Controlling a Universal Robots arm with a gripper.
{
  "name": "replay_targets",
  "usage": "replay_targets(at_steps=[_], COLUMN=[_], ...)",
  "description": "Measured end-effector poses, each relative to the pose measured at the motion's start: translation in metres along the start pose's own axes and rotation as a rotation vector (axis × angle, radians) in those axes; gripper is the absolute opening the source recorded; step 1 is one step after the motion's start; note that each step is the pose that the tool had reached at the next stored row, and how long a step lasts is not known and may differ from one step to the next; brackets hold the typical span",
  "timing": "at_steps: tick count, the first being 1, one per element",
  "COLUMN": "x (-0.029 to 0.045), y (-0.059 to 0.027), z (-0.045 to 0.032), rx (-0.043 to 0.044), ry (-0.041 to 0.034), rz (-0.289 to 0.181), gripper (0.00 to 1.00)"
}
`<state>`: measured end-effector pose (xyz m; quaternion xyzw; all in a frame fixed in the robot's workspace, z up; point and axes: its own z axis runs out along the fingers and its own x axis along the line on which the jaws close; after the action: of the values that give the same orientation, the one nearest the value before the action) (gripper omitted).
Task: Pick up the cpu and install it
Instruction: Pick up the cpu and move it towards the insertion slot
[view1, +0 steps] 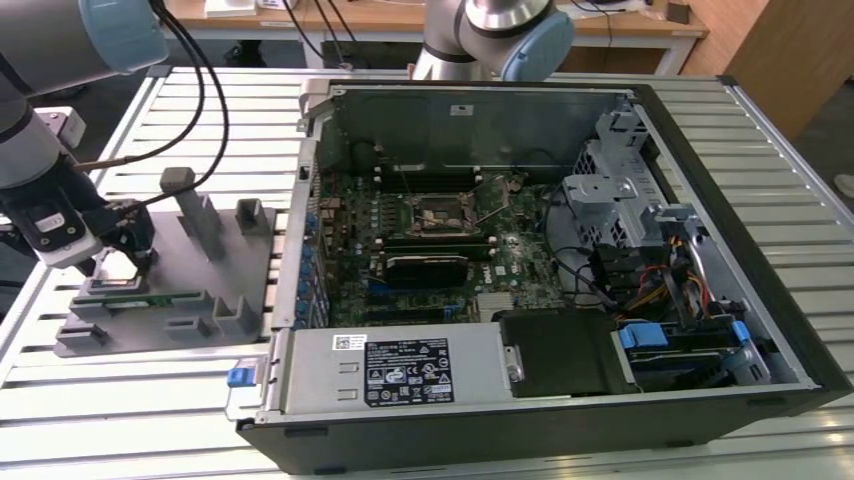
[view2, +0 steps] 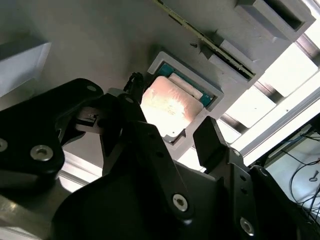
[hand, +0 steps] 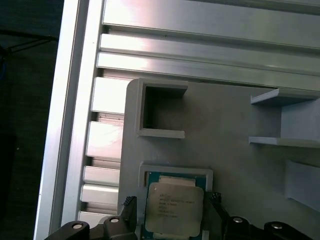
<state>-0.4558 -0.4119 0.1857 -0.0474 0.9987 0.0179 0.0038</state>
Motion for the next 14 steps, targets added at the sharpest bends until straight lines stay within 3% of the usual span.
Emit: replay_targets(at_steps=[4, 14], x=[0.0, -0.0002], y=[0.0001, 0.0008], z=[-0.001, -0.0227], rx=[-0.0011, -0.0012], ry=[-0.0002, -0.0003], rz=[0.0, 0.003], gripper=[0.53, 0.53])
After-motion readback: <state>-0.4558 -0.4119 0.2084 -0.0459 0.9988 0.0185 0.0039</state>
